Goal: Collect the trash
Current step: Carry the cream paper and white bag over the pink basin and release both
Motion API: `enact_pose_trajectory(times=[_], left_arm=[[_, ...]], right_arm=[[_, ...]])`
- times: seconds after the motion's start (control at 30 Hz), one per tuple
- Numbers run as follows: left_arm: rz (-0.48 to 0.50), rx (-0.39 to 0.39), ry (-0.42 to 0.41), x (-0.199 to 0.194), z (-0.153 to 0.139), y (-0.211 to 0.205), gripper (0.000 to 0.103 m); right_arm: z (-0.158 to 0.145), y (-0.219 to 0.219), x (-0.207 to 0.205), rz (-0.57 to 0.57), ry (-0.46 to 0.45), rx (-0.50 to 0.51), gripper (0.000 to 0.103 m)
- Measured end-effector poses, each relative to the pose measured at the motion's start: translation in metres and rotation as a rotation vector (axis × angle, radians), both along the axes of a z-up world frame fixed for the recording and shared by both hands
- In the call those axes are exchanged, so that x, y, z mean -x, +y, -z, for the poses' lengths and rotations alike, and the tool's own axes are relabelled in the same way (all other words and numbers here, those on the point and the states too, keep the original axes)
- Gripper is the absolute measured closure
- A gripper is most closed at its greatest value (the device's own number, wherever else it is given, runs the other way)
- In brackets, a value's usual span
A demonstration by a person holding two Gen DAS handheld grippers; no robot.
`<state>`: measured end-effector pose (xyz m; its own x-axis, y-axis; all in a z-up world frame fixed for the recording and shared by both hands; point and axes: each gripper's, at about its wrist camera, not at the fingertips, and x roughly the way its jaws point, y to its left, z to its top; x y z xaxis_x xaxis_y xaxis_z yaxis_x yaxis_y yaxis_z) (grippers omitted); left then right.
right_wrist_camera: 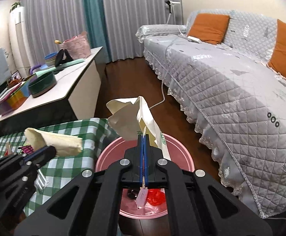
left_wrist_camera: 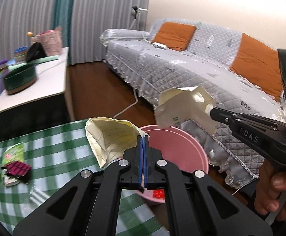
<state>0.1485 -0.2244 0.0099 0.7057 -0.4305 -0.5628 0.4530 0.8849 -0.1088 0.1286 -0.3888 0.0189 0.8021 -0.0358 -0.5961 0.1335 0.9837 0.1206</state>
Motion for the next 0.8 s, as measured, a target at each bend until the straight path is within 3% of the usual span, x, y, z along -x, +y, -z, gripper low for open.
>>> enact_pose_trajectory(times=[0.53, 0.63, 0.67, 0.73, 0.8], left_arm=[[0.074, -0.039, 0.059, -0.019, 0.029, -0.038, 0.102], [0.076, -0.040, 0.063, -0.020, 0.028, -0.039, 0.099], [0.076, -0.038, 0.068, -0.021, 0.028, -0.038, 0.094], [0.072, -0.033, 0.063, -0.021, 0.026, -0.035, 0.090], [0.062, -0.031, 0.060, -0.020, 0.023, -0.030, 0.090]], right_arm=[[0.011, -0.020, -0.005, 0.038, 0.030, -0.028, 0.102], [0.010, -0.022, -0.005, 0.053, 0.023, -0.046, 0.095], [0.010, -0.023, -0.005, 0.057, 0.024, -0.050, 0.083], [0.010, -0.025, -0.005, 0.067, 0.020, -0.065, 0.069], [0.009, -0.024, -0.005, 0.068, 0.018, -0.066, 0.068]])
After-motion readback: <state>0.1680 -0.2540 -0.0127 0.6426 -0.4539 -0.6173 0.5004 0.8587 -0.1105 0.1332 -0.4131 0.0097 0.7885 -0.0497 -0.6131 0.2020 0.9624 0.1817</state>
